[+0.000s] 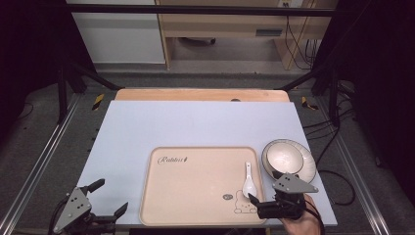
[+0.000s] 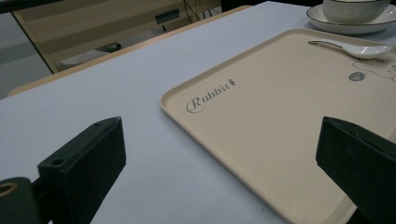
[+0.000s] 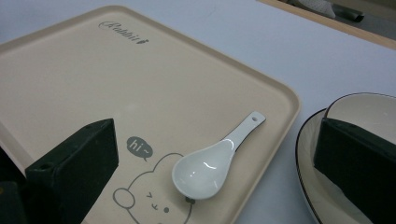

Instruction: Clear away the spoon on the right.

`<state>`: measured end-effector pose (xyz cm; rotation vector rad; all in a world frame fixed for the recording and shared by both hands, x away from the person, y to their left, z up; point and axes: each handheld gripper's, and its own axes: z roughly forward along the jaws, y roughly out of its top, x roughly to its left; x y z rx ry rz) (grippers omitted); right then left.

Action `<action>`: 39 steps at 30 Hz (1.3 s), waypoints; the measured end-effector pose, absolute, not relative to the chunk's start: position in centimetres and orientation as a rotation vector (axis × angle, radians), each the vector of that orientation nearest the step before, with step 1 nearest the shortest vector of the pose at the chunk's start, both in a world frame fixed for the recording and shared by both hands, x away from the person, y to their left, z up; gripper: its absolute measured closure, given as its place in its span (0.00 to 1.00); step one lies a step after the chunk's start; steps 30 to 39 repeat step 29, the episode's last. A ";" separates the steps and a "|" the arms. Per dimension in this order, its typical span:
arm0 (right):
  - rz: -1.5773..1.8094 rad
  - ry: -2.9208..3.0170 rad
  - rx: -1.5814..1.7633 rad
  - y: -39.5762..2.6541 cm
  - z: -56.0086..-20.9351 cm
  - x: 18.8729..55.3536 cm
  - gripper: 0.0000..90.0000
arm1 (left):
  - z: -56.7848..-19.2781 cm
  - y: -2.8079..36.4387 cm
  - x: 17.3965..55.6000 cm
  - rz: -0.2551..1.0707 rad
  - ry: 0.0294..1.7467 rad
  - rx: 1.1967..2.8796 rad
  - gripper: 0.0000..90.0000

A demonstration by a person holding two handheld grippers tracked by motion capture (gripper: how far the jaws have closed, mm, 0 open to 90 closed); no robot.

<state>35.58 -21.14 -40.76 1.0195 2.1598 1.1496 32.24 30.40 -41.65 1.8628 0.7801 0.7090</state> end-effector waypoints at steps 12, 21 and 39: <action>1.219 2.083 1.047 -22.3 -40.6 34.1 0.00 | -41.7 30.4 32.3 0.707 0.781 1.864 0.01; 1.217 2.057 1.104 -23.4 -41.0 33.3 0.00 | -41.7 30.4 32.3 0.705 0.779 1.864 0.01; 1.229 2.062 1.160 -24.5 -41.7 33.0 0.00 | -41.7 30.3 32.3 0.707 0.778 1.867 0.01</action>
